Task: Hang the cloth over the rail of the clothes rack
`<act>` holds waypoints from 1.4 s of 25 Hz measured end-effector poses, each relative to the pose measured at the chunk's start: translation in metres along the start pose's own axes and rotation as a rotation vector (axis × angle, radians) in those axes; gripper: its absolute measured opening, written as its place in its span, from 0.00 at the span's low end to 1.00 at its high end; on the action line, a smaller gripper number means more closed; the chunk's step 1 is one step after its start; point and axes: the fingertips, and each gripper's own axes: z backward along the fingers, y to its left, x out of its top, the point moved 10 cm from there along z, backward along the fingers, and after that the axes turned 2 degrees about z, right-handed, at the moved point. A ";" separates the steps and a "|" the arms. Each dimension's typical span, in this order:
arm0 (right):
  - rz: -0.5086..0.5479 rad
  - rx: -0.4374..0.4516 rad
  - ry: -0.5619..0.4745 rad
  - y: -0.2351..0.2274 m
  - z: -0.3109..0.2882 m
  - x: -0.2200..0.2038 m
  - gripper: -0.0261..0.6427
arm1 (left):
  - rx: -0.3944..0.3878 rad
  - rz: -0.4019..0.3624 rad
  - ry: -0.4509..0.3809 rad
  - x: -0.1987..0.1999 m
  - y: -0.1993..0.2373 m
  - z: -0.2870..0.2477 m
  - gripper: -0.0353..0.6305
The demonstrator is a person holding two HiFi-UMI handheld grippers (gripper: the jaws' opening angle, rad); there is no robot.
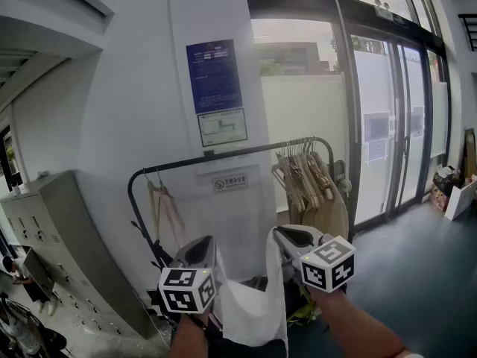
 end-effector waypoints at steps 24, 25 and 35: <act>0.059 -0.127 -0.023 0.000 -0.051 0.021 0.06 | -0.138 0.036 -0.052 0.032 0.043 -0.047 0.06; 0.071 -0.134 -0.024 -0.001 -0.058 0.027 0.06 | -0.148 0.033 -0.055 0.038 0.049 -0.052 0.06; 0.185 -0.171 -0.071 -0.041 -0.137 0.079 0.06 | -0.144 -0.058 -0.126 0.105 0.105 -0.113 0.06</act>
